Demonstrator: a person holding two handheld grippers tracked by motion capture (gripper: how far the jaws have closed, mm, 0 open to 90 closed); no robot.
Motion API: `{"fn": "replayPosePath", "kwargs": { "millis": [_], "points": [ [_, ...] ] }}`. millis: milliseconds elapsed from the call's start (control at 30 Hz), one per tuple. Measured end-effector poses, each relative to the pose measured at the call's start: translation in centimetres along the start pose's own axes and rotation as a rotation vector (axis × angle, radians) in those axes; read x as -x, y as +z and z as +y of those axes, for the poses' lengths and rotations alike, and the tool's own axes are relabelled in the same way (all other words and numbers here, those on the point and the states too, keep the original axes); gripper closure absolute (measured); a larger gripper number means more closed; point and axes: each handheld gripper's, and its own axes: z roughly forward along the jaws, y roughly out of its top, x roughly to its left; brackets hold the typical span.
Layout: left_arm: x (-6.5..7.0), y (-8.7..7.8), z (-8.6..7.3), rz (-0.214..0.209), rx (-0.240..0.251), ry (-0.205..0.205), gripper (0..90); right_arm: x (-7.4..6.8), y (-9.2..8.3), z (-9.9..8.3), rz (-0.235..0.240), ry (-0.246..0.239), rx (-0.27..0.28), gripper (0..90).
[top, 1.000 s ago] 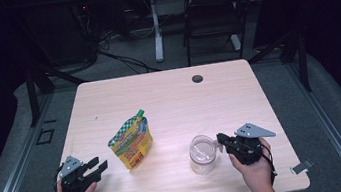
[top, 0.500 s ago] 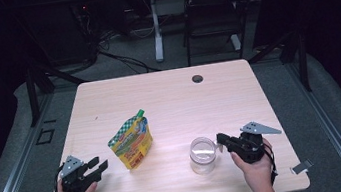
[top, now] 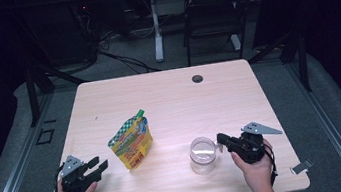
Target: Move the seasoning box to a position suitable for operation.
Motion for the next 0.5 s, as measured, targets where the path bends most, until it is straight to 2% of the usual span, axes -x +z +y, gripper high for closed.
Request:
{"fn": "replayPosePath", "kwargs": {
  "millis": [333, 500],
  "points": [
    [0.04, 0.18, 0.03, -0.003, 0.007, 0.001, 57.2, -0.08, -0.02, -0.06, -0.002, -0.005, 0.004, 86.9],
    [0.04, 0.2, 0.05, -0.002, 0.007, 0.001, 57.2, -0.29, -0.03, -0.06, -0.017, -0.027, 0.002, 87.0]
  ]
}}
